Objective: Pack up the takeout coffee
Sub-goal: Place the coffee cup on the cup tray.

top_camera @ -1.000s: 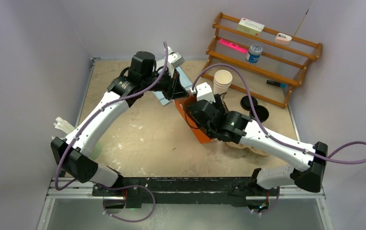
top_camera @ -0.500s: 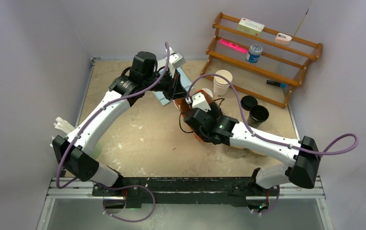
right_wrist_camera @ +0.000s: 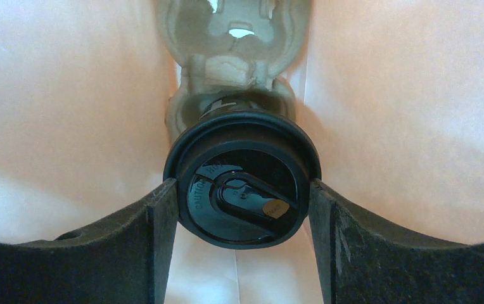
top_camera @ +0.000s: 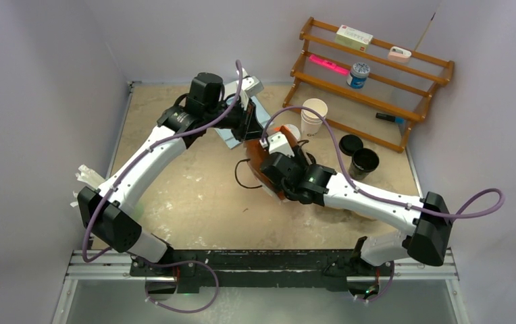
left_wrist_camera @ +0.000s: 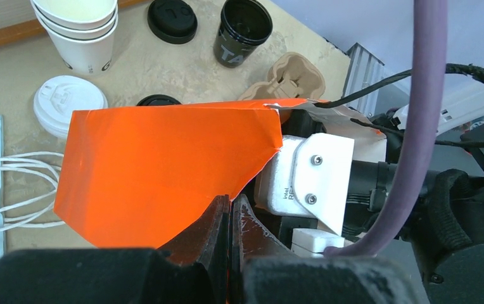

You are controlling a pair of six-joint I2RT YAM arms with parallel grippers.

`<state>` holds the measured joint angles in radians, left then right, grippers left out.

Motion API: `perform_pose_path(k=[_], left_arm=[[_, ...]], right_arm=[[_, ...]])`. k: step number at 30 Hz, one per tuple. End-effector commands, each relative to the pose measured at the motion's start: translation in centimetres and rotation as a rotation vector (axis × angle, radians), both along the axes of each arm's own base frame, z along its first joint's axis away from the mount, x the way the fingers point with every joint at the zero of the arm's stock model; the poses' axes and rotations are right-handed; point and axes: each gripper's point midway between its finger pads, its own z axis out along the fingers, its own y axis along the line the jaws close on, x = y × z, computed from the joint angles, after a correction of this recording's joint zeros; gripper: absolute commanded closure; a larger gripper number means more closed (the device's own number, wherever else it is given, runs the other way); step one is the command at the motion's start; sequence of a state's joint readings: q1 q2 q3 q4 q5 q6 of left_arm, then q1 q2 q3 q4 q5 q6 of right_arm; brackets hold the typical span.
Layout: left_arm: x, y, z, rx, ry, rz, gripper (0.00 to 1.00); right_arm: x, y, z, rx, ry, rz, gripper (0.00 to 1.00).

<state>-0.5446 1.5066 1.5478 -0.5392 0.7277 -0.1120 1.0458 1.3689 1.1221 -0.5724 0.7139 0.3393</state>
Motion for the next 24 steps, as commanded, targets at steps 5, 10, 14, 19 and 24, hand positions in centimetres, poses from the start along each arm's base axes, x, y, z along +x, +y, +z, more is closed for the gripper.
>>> perform_pose_path(k=[5,10,14,19,24], left_arm=[[0.0,-0.3,1.1,-0.026,-0.034,-0.029,1.0],[0.0,-0.4,1.1,-0.026,-0.032,-0.031,1.0],[0.2,-0.4,1.0,-0.022,-0.031,-0.032,1.0],[0.2,-0.5,1.0,-0.027,-0.021,-0.035,1.0],[-0.1,-0.7,1.5,-0.047,0.02,-0.031,1.0]], right_arm=[[1.4,-0.2,-0.7,-0.073,-0.039,-0.05,1.0],[1.5,-0.2,-1.4,-0.092,-0.034,-0.05,1.0],[1.4,0.1,-2.1,-0.084,-0.009,-0.031,1.0],[1.5,0.3,-2.1,-0.076,0.018,-0.021,1.0],[0.9,0.7,-1.5,-0.042,0.07,0.001,1.0]])
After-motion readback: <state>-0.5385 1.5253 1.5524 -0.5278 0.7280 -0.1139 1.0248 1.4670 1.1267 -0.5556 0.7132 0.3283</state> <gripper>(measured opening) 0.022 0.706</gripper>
